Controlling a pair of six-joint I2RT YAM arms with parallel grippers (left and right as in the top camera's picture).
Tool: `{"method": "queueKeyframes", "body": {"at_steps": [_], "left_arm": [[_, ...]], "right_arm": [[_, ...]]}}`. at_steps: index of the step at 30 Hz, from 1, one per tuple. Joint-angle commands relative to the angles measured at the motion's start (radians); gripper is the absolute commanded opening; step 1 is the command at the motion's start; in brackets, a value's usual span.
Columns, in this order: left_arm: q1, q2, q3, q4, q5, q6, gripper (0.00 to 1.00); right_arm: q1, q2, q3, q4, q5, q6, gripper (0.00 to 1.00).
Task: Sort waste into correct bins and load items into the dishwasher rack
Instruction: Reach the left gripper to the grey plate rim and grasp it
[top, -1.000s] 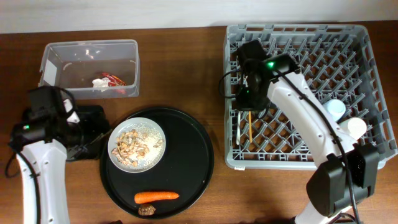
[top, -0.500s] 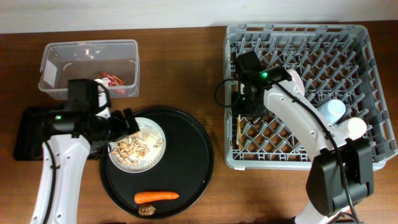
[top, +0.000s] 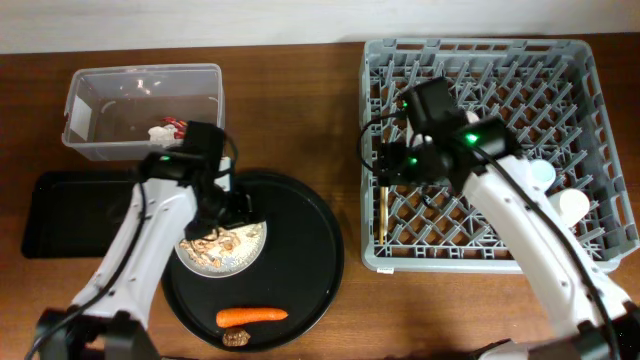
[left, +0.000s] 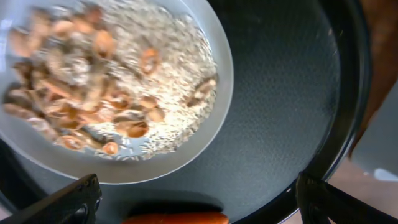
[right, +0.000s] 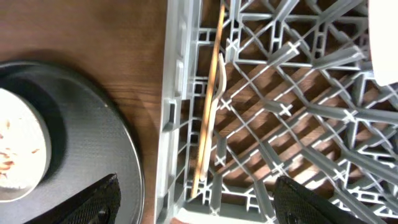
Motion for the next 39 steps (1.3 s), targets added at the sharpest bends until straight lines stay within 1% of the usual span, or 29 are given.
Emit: {"method": "queueKeyframes", "body": {"at_steps": [1,4,9,13,17,23,39], "left_arm": [[-0.086,0.065,0.001,0.001,0.008,0.016,0.99],[-0.149,0.106,0.001,0.016,0.007,0.016,0.99],[-0.213,0.136,0.001,0.067,-0.005,-0.003,0.98],[-0.248,0.174,0.001,0.077,-0.038,-0.003,0.97],[-0.277,0.216,0.001,0.1,-0.038,-0.003,0.97],[-0.282,0.254,0.001,0.135,-0.038,-0.002,0.97],[-0.282,0.255,0.001,0.153,-0.039,0.004,0.97]], "right_arm": [[0.002,0.017,0.0,-0.03,0.037,-0.007,0.8],[0.002,0.021,-0.001,-0.037,0.037,-0.007,0.78],[0.002,0.021,-0.002,-0.044,0.037,-0.007,0.75],[0.002,0.021,-0.002,-0.045,0.037,-0.007,0.74],[0.002,0.021,-0.002,-0.049,0.037,-0.007,0.73],[0.002,0.021,-0.002,-0.056,0.038,-0.007,0.73],[0.002,0.021,-0.002,-0.063,0.038,-0.007,0.72]]}}
